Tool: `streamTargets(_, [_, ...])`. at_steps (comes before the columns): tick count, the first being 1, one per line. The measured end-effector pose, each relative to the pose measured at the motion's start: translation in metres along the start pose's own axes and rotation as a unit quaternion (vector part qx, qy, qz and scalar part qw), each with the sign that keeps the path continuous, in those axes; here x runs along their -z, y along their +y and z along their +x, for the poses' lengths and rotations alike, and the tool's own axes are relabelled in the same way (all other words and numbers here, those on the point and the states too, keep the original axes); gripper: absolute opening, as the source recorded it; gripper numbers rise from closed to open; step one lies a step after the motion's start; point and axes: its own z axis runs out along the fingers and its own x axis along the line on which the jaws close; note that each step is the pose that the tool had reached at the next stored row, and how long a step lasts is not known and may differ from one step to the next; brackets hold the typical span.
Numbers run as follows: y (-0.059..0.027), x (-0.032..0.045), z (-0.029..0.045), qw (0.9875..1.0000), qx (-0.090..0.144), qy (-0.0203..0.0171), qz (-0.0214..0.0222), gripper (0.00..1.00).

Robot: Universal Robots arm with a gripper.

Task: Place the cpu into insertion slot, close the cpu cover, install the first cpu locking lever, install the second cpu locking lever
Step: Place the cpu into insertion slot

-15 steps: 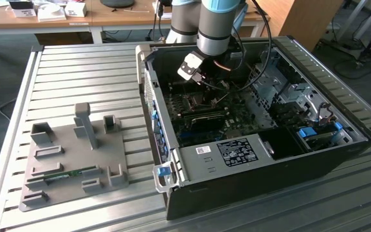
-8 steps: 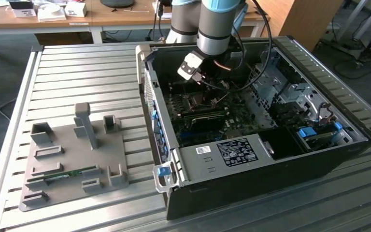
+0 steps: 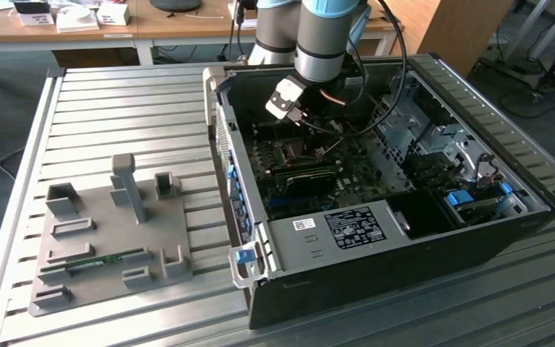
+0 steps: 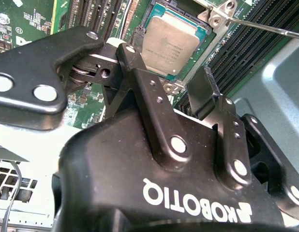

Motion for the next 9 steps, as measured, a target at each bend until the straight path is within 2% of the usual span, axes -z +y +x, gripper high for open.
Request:
streamTargets(6, [0.0,0.0001,0.0,1.0,0.0,0.0,0.0,0.62])
streamTargets(7, [0.0,0.0,0.0,1.0,0.0,0.0,0.0,0.6])
streamTargets(8, [0.0,0.0001,0.0,1.0,0.0,0.0,0.0,0.54])
streamTargets(9, [0.0,0.0001,0.0,1.0,0.0,0.0,0.0,0.54])
